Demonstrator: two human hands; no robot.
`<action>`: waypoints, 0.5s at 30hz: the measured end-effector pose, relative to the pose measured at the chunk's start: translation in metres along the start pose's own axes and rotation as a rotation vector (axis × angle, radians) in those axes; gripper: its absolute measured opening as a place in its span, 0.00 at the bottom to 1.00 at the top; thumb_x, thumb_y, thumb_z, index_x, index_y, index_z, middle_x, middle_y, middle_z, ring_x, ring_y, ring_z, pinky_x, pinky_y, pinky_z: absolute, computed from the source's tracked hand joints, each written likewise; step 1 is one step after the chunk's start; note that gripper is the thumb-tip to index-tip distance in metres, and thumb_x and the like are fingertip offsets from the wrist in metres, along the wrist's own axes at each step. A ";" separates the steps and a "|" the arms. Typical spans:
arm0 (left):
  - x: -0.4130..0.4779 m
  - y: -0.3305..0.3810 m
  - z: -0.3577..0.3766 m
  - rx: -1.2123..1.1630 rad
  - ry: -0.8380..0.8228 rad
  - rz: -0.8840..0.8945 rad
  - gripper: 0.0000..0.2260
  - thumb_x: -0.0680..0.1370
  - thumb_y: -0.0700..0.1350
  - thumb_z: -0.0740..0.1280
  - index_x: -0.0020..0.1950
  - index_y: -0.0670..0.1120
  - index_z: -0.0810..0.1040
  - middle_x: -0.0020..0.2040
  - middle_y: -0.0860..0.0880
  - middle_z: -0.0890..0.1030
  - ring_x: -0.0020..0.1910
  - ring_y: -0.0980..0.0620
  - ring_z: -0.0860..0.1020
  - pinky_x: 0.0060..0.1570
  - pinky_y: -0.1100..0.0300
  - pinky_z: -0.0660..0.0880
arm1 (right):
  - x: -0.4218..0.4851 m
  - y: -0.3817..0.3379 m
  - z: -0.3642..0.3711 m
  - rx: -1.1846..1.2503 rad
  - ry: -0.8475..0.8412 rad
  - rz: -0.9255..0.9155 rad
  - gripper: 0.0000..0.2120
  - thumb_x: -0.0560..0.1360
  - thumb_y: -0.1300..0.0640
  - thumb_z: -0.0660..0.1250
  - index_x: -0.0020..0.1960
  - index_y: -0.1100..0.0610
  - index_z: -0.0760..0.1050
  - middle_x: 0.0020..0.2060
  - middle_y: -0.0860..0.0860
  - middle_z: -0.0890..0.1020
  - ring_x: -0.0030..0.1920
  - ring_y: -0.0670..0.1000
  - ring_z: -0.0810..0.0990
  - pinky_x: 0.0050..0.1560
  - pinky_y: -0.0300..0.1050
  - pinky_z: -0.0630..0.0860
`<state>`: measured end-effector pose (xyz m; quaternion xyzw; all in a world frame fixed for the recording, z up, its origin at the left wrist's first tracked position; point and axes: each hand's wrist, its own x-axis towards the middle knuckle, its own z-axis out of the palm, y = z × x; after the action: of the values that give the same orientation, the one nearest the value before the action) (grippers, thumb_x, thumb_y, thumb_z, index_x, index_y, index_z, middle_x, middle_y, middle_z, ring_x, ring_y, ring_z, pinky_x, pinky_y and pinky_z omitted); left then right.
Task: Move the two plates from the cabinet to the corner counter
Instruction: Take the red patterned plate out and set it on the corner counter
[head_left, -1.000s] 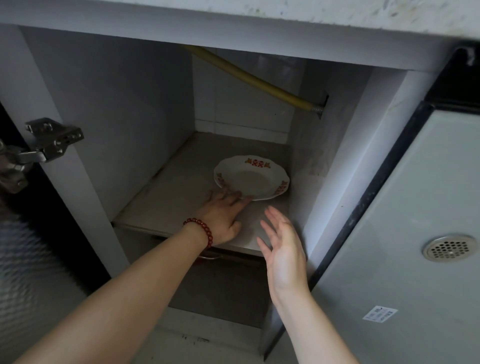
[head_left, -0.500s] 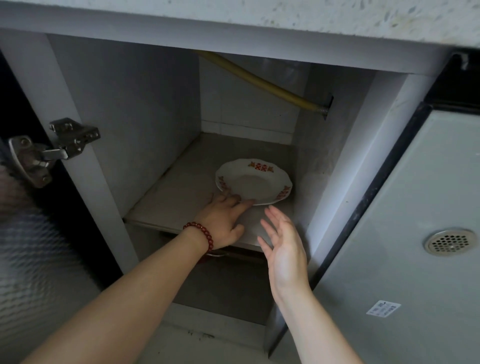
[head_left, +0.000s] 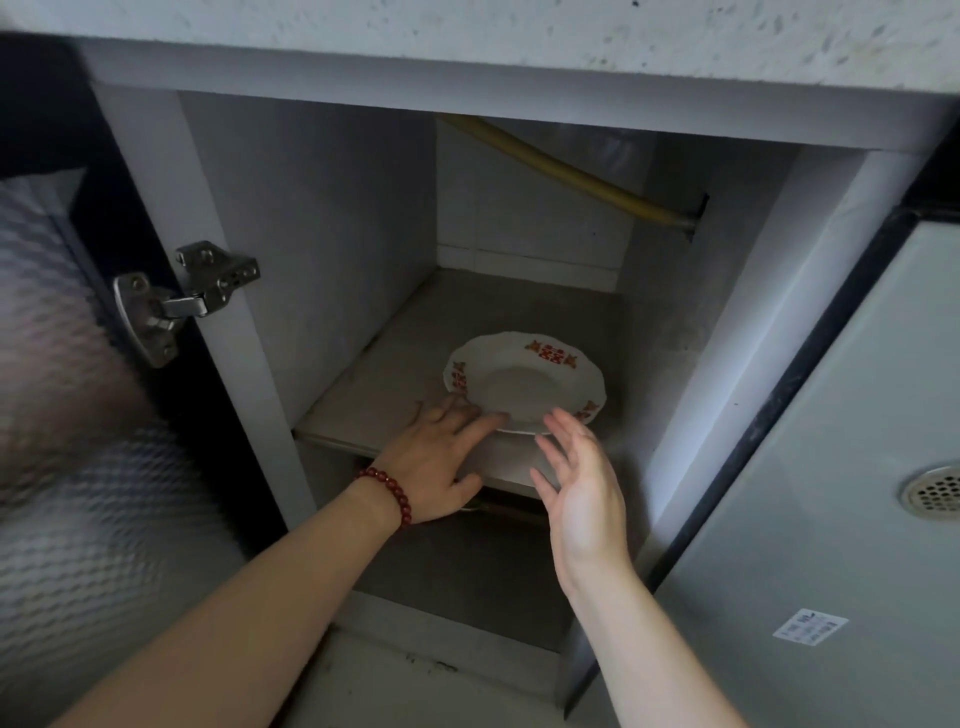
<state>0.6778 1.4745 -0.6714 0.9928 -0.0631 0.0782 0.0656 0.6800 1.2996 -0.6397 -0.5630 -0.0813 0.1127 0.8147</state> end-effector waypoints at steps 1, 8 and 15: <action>0.001 0.001 0.001 -0.001 0.001 0.000 0.33 0.72 0.55 0.57 0.76 0.57 0.49 0.74 0.46 0.62 0.75 0.45 0.52 0.71 0.43 0.47 | 0.000 0.000 0.000 -0.002 0.001 -0.001 0.13 0.82 0.52 0.51 0.56 0.42 0.73 0.60 0.42 0.76 0.63 0.44 0.73 0.63 0.47 0.69; 0.022 0.019 0.002 -0.051 -0.064 0.027 0.34 0.73 0.55 0.57 0.76 0.59 0.45 0.74 0.46 0.63 0.75 0.44 0.52 0.71 0.46 0.45 | 0.005 -0.005 -0.004 0.013 0.026 -0.002 0.13 0.82 0.53 0.51 0.56 0.44 0.73 0.59 0.43 0.76 0.62 0.45 0.74 0.63 0.47 0.69; 0.002 0.002 -0.003 -0.004 -0.065 0.019 0.35 0.73 0.56 0.56 0.75 0.60 0.42 0.75 0.47 0.61 0.76 0.45 0.50 0.71 0.46 0.40 | 0.004 -0.003 -0.002 0.006 0.028 0.000 0.13 0.82 0.53 0.50 0.57 0.44 0.73 0.60 0.45 0.76 0.63 0.46 0.73 0.63 0.47 0.69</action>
<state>0.6795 1.4724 -0.6682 0.9940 -0.0747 0.0465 0.0646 0.6846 1.2984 -0.6379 -0.5621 -0.0698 0.1051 0.8174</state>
